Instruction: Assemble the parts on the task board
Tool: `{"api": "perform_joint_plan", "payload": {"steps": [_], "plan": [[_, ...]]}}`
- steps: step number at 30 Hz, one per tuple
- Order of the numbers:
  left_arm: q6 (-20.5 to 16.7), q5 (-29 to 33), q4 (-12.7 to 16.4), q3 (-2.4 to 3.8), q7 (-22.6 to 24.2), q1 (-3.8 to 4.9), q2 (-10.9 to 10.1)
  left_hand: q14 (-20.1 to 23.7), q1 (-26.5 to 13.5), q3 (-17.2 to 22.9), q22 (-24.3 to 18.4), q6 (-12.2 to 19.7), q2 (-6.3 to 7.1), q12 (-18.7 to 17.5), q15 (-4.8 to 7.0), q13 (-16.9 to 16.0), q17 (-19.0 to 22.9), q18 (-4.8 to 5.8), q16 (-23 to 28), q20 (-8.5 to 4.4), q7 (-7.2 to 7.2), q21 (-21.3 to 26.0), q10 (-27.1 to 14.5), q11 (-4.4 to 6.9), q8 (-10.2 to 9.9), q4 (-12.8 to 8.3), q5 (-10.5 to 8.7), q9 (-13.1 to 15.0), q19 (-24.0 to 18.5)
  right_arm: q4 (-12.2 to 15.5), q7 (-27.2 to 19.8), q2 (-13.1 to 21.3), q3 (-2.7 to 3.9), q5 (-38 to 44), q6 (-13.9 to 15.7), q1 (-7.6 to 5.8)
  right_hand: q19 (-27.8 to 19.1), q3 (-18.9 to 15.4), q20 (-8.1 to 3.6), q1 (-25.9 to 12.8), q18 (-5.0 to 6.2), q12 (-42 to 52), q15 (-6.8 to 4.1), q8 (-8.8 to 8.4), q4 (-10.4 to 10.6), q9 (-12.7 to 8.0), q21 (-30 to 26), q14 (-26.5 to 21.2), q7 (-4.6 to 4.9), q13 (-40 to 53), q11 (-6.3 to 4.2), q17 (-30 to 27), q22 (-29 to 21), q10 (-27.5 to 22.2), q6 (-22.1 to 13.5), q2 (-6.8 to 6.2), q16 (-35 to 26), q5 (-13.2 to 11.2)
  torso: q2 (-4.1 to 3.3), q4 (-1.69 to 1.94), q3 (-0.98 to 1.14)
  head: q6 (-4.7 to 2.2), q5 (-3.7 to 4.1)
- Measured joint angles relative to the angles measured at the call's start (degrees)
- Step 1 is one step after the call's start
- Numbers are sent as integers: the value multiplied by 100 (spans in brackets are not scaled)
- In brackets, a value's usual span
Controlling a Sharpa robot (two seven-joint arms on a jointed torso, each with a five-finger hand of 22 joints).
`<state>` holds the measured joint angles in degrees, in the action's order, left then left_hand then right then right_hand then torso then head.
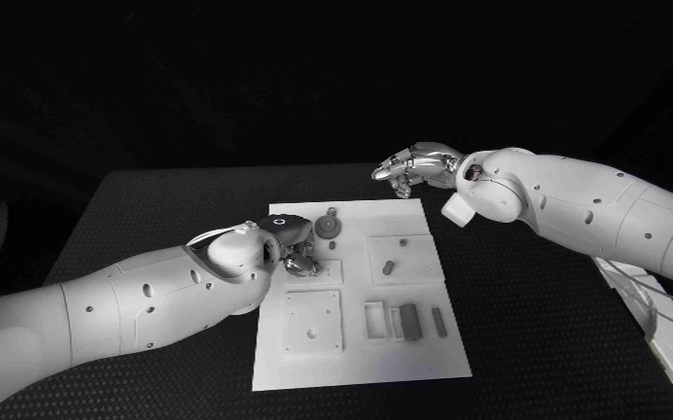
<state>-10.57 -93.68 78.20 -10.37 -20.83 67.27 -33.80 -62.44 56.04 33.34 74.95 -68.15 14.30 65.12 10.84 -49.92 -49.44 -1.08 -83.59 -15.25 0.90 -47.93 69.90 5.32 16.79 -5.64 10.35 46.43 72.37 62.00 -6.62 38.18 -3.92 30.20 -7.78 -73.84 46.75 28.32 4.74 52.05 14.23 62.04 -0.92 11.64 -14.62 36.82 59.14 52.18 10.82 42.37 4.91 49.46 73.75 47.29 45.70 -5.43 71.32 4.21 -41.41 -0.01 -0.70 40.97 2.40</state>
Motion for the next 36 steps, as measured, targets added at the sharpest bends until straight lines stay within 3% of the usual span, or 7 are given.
{"api": "perform_joint_plan", "payload": {"steps": [14,15,17,36], "plan": [[-11,13,5,-1,-52,-9,-12,4,-120,-89,-1,25,137,0,-5,-17,6,-1,0,1,14,22,0,1,0,222,2,23,0,-2,0,-1,0,0,0,0,0,0,0,0,0,0,2,0,0,0,0,2,-11,-5,0,0,0,0,-9,0,0,0,-1,-5,1,1,9],[-10,14,5,-1,-55,-10,-14,4,-136,-221,-1,30,133,0,-5,-30,5,-2,0,1,9,22,-22,-20,0,208,153,40,-1,-2,-1,-1,0,0,0,0,0,0,0,0,0,0,3,0,0,0,0,3,-11,-5,0,0,0,0,-8,0,0,0,-1,-5,1,2,9],[-8,20,5,-2,-64,-12,-17,16,-194,-404,-1,48,75,0,7,-43,5,-2,0,-11,19,22,-52,-9,0,163,271,63,-12,-3,-1,0,0,0,0,0,0,0,0,0,0,0,3,0,0,0,0,3,-13,-5,0,0,0,0,-7,0,0,0,-1,-5,1,4,11],[-6,184,42,4,-95,-17,-62,33,-267,-502,-2,71,78,0,6,-47,5,-1,0,-11,8,42,-55,-8,0,184,278,67,-31,-8,-1,-3,0,0,-1,0,0,0,0,0,0,0,5,0,0,0,0,5,-10,-10,0,-5,0,0,13,0,0,0,-1,1,-2,11,24]]}}
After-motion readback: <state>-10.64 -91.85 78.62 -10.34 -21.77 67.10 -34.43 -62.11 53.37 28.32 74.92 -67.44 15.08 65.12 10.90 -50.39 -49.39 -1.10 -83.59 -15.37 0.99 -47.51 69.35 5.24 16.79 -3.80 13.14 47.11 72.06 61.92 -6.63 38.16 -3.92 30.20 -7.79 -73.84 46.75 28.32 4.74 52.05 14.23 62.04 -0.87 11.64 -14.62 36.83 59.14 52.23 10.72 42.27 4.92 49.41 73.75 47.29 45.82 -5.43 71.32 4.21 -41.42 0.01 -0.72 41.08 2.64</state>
